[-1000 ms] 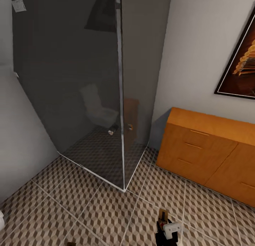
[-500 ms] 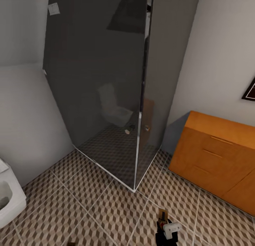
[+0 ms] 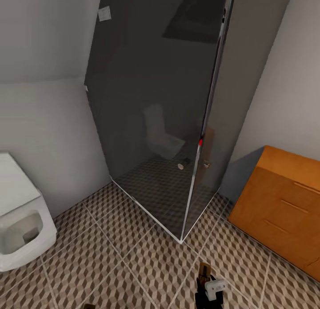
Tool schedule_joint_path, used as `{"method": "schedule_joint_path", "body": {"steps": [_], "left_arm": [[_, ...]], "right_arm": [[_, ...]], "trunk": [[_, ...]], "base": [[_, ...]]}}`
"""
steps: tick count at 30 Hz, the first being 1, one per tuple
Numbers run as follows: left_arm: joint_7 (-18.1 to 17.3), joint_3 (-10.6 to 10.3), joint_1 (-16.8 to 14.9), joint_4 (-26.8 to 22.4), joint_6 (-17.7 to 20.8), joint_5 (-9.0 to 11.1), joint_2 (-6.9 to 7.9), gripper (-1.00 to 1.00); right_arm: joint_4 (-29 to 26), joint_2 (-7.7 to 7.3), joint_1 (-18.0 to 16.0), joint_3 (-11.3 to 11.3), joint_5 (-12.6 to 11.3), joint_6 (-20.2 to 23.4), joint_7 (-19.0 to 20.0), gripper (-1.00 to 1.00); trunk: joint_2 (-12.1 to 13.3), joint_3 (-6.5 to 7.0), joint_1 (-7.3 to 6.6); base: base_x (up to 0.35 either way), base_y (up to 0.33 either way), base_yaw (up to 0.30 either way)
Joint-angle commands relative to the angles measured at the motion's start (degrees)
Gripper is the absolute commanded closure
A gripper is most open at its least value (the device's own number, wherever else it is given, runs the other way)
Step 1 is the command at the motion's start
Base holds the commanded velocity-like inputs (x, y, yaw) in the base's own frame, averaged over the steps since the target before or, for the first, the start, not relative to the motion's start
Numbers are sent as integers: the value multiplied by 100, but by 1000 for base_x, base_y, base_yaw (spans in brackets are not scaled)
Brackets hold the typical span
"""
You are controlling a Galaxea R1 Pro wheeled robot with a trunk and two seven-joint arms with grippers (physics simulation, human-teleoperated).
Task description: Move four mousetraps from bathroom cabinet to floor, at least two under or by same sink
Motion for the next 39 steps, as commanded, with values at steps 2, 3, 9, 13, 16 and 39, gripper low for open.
{"method": "schedule_joint_path", "body": {"steps": [2, 3, 9, 13, 16, 39], "left_arm": [[24, -49, -4, 5, -13, 26, 0, 100], [24, -49, -4, 3, -13, 26, 1, 100], [24, -49, -4, 7, -13, 26, -1, 100], [24, -49, -4, 5, -13, 26, 1, 100], [24, -49, -4, 4, -13, 26, 1, 100], [24, -49, -4, 6, -13, 26, -1, 100]], "right_arm": [[3, 1, -4, 52, -18, -13, -39, 100], [3, 1, -4, 51, -18, -13, -39, 100], [3, 1, -4, 49, -18, -13, -39, 100], [3, 1, -4, 49, -18, -13, -39, 100], [3, 1, -4, 49, -18, -13, -39, 100], [7, 1, -4, 53, -18, -13, -39, 100]], "trunk": [[-11, -11, 3], [-11, -11, 3], [-11, -11, 3], [-11, -11, 3], [-11, -11, 3], [-11, -11, 3]], "base": [[0, 0, 289], [0, 0, 289], [0, 0, 289], [0, 0, 289], [0, 0, 288], [0, 0, 288]]}}
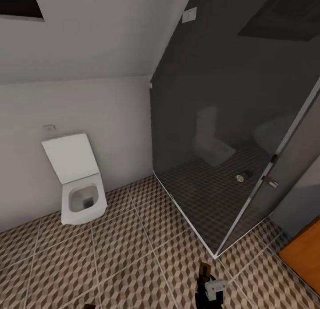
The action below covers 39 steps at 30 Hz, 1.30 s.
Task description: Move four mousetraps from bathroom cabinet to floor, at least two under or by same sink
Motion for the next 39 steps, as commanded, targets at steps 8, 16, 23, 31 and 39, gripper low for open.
{"method": "schedule_joint_path", "body": {"steps": [8, 16, 23, 31, 39], "left_arm": [[23, -48, -4, 2, -13, 26, -3, 100], [23, -48, -4, 3, -13, 26, 1, 100], [23, -48, -4, 1, -13, 26, 1, 100], [23, -48, -4, 3, -13, 26, 0, 100], [23, -48, -4, 5, -13, 26, -3, 100]], "right_arm": [[0, 1, -4, 51, -18, -13, -39, 100], [1, 1, -4, 48, -18, -13, -39, 100], [0, 1, -4, 51, -18, -11, -39, 100], [2, 1, -4, 50, -18, -11, -39, 100], [0, 3, -4, 51, -18, -13, -38, 100]], "trunk": [[-11, -11, 3], [-11, -11, 3], [-11, -11, 3], [-11, -11, 3], [-11, -11, 3]], "base": [[0, 0, 288], [0, 0, 288], [0, 0, 288], [0, 0, 288], [0, 0, 252]]}}
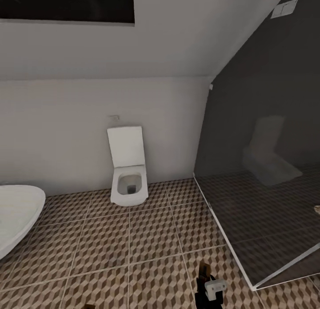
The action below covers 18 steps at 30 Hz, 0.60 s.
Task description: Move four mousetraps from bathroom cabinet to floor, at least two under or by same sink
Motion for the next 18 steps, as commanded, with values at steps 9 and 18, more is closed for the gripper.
{"method": "schedule_joint_path", "body": {"steps": [9, 18], "left_arm": [[23, -49, -4, 1, -14, 26, 1, 100], [23, -49, -4, 3, -14, 26, 1, 100]], "right_arm": [[3, -5, -4, 42, -18, -14, -41, 100], [3, -1, -4, 46, -18, -14, -41, 100]], "trunk": [[-11, -11, 3], [-11, -11, 3]], "base": [[0, 0, 21], [0, 0, 134]]}}
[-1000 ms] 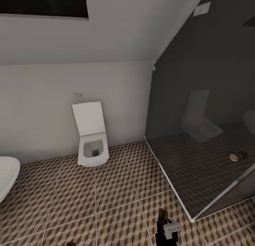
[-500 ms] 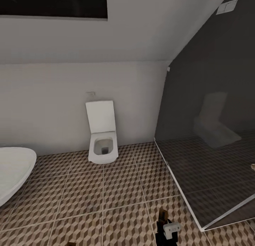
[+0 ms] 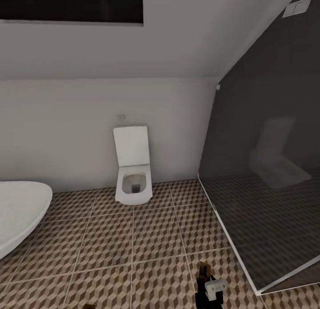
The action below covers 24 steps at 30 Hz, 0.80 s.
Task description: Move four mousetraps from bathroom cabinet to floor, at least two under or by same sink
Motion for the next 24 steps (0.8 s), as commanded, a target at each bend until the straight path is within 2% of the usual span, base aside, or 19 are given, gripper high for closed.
{"method": "schedule_joint_path", "body": {"steps": [1, 6, 24], "left_arm": [[23, -49, -4, 4, -13, 26, 0, 100], [23, -49, -4, -1, -13, 26, 0, 100], [23, -49, -4, 1, -13, 26, 0, 100]], "right_arm": [[4, 1, -4, 52, -18, -13, -39, 100], [4, 1, -4, 49, -18, -13, -39, 100], [8, -36, -4, 47, -18, -13, -33, 100]], "trunk": [[-11, -11, 3], [-11, -11, 3], [-11, -11, 3]], "base": [[0, 0, 248], [0, 0, 170], [0, 0, 6]]}}
